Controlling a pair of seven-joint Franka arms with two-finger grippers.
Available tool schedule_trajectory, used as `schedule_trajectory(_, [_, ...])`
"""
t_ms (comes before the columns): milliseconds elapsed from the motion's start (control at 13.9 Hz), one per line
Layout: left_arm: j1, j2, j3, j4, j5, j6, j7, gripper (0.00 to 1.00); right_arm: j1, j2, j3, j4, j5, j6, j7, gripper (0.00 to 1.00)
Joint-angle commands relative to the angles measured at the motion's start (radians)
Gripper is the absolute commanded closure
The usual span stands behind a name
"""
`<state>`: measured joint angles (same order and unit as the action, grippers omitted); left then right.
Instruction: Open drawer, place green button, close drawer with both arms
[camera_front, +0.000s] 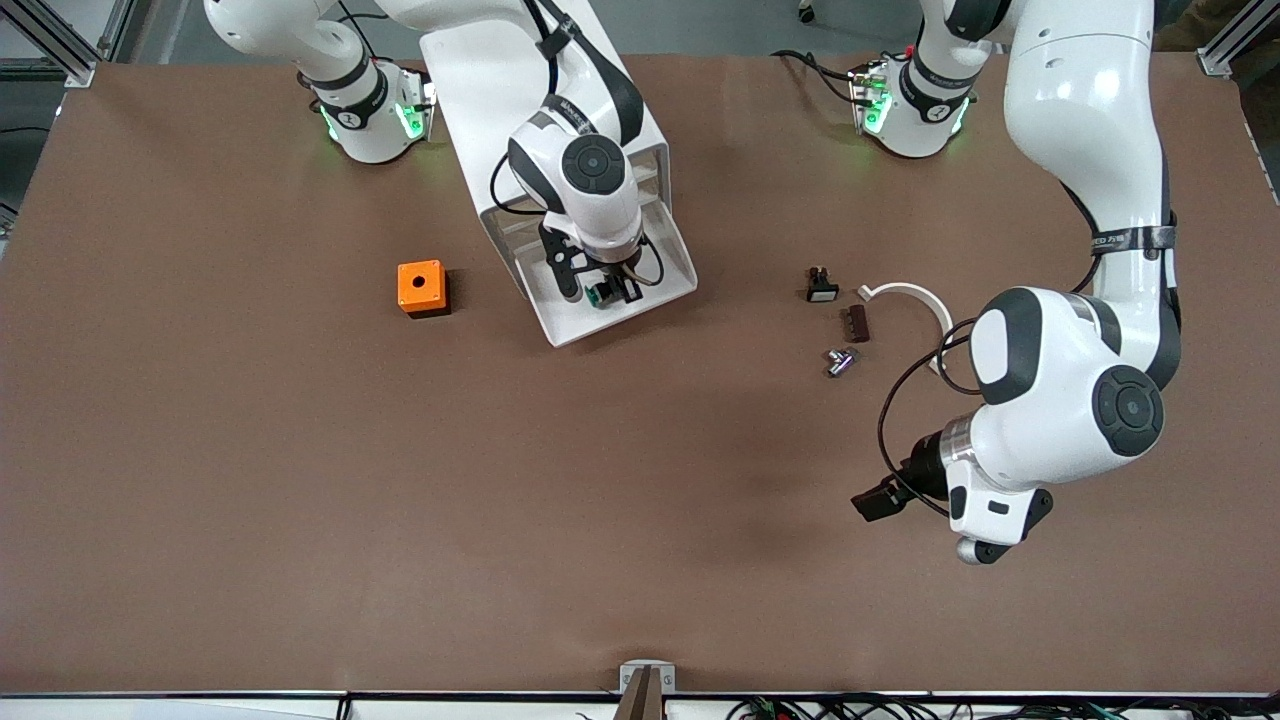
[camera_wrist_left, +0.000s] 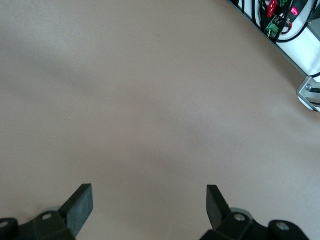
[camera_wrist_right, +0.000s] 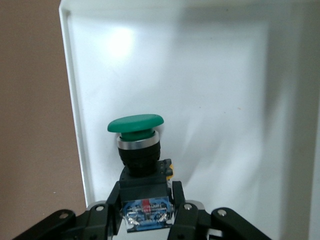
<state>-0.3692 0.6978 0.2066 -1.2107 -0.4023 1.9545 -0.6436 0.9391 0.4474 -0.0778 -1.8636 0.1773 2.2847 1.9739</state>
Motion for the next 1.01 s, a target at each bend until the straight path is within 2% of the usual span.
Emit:
schedule_trajectory(0, [-0.013,-0.029,0.005,-0.035,0.010,-0.003,0.007,0.00,0.012,0.022,-0.013,0.021,0.014,0.009,0.016,1.00])
schedule_trajectory(288, [-0.020,-0.029,0.004,-0.035,0.011,-0.003,-0.019,0.00,0.012,0.022,-0.011,0.033,0.016,0.007,0.036,1.00])
schedule_trajectory(504, [-0.037,-0.026,0.002,-0.036,0.014,-0.002,-0.108,0.00,0.017,0.022,-0.011,0.043,0.018,0.003,0.055,1.00])
schedule_trajectory(576, [-0.065,-0.018,0.004,-0.038,0.020,-0.002,-0.113,0.00,0.018,0.022,-0.011,0.043,0.018,0.003,0.059,1.00])
schedule_trajectory(936, [-0.177,-0.015,0.004,-0.101,0.174,0.000,-0.116,0.00,0.033,0.030,-0.011,0.043,0.018,0.006,0.059,1.00])
